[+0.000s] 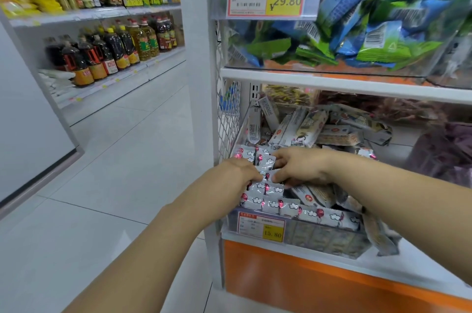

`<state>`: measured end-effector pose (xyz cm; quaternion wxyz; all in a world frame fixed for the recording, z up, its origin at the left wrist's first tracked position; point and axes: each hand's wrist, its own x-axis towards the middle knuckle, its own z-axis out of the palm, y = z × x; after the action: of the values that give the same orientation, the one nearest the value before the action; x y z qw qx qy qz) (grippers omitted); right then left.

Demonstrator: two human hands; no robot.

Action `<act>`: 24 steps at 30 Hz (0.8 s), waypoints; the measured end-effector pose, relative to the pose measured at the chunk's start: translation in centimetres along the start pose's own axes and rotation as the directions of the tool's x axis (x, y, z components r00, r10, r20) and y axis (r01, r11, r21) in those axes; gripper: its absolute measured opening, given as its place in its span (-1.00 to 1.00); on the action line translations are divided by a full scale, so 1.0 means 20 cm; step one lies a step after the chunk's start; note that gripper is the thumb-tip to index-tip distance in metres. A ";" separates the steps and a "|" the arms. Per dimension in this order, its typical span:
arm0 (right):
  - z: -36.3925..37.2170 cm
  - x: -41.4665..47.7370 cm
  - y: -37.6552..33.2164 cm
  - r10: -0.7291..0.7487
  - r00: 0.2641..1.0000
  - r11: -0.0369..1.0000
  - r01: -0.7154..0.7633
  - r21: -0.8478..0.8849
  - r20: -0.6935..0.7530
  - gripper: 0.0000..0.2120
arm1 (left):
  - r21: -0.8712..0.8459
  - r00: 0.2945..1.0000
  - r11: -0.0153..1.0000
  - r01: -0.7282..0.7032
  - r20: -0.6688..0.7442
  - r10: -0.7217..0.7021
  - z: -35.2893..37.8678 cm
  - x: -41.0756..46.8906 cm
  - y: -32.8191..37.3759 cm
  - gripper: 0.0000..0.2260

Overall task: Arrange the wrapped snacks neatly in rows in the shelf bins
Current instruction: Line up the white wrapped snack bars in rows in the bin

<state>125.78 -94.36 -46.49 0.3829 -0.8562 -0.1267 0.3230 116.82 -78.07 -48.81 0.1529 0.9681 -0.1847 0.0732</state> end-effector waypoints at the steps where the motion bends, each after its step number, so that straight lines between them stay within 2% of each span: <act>1: 0.00 0.01 0.00 0.003 1.000 1.000 -0.003 -0.006 0.006 -0.47 | -0.002 1.000 1.000 0.001 0.002 -0.001 0.00 -0.01 0.00 -0.71; 6: -0.03 0.03 0.01 0.016 0.998 1.000 -0.017 0.015 0.052 -0.61 | 0.050 0.998 0.999 0.003 0.060 -0.006 0.01 0.04 -0.01 -0.59; 9: -0.04 0.02 0.01 0.028 0.999 0.998 -0.030 0.049 0.035 -0.70 | 0.062 0.998 0.998 -0.005 0.070 0.000 0.02 0.05 -0.02 -0.59; 14: -0.03 0.01 0.03 0.029 0.999 0.999 -0.030 0.033 0.016 -0.56 | 0.043 0.998 0.999 -0.006 0.059 0.003 0.03 0.04 -0.04 -0.61; 18: -0.06 -0.02 0.02 0.002 0.999 1.000 -0.001 -0.008 0.035 -0.54 | 0.037 0.999 0.999 0.022 0.042 -0.024 0.03 0.04 0.00 -0.69; 21: -0.07 -0.06 0.03 -0.060 0.997 0.993 0.064 -0.099 0.045 -0.58 | 0.078 0.998 0.995 0.054 -0.031 -0.051 0.00 0.05 0.06 -0.70; 24: -0.07 -0.10 0.04 -0.179 0.984 0.929 0.177 -0.325 0.022 -0.68 | 0.130 0.996 0.988 0.085 -0.015 -0.084 -0.03 0.12 0.11 -0.72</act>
<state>125.07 -96.65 -45.53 0.2643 -0.8940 -0.2538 0.2581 118.17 -80.62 -47.19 0.0932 0.9826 -0.1374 0.0832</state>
